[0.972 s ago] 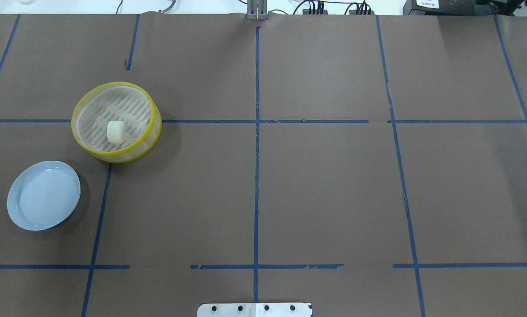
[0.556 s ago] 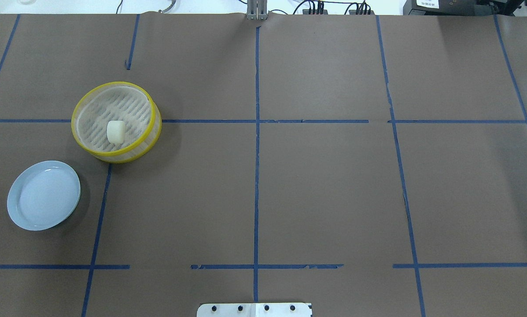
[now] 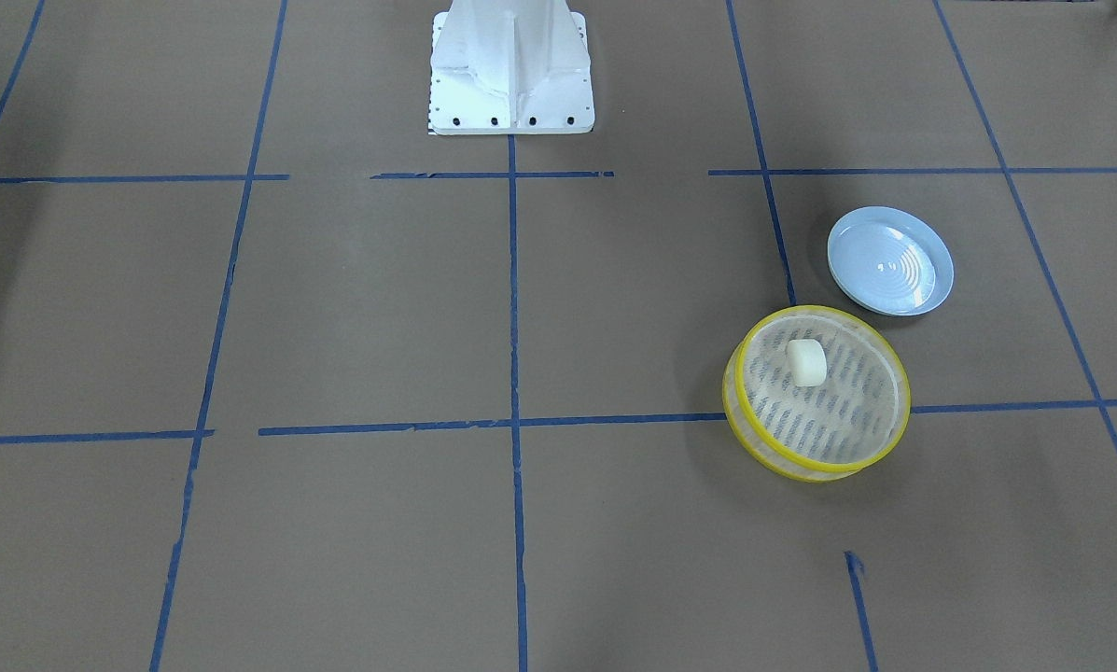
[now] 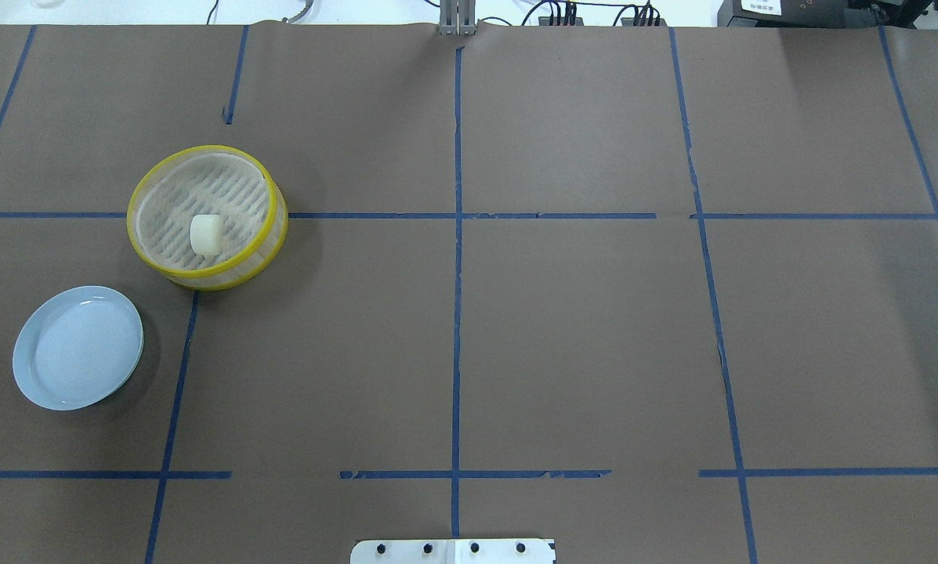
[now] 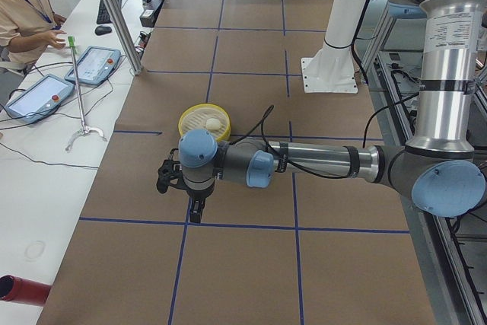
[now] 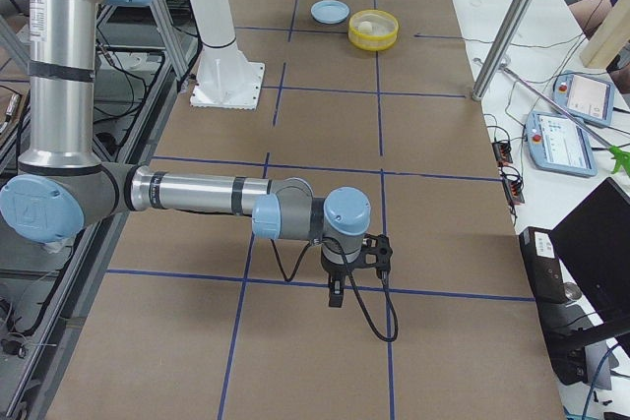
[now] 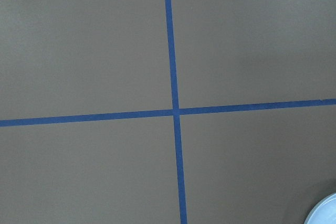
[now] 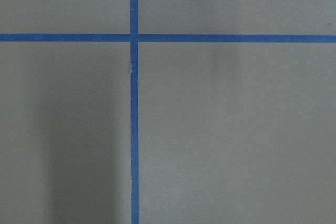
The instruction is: Place bun in steamer
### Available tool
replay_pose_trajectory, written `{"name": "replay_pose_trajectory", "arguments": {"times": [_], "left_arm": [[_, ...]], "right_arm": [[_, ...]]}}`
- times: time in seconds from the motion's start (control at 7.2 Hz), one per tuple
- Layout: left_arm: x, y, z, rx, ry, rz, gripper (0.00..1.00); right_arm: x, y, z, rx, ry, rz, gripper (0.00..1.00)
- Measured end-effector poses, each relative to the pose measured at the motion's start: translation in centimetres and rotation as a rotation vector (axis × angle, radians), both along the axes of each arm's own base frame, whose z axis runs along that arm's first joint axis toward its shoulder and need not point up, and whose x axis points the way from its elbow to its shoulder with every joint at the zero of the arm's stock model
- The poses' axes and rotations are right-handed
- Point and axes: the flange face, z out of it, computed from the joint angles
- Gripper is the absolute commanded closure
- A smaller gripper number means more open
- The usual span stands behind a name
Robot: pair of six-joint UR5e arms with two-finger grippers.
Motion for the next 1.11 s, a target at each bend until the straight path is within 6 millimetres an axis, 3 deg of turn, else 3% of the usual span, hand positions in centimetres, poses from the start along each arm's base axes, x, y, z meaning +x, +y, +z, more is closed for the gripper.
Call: {"name": "replay_pose_trajectory", "arguments": {"times": [1.11], "left_arm": [[0.0, -0.1, -1.4, 0.03, -0.002, 0.001, 0.0]], "right_arm": [[0.0, 0.0, 0.0, 0.0, 0.0, 0.0, 0.0]]}}
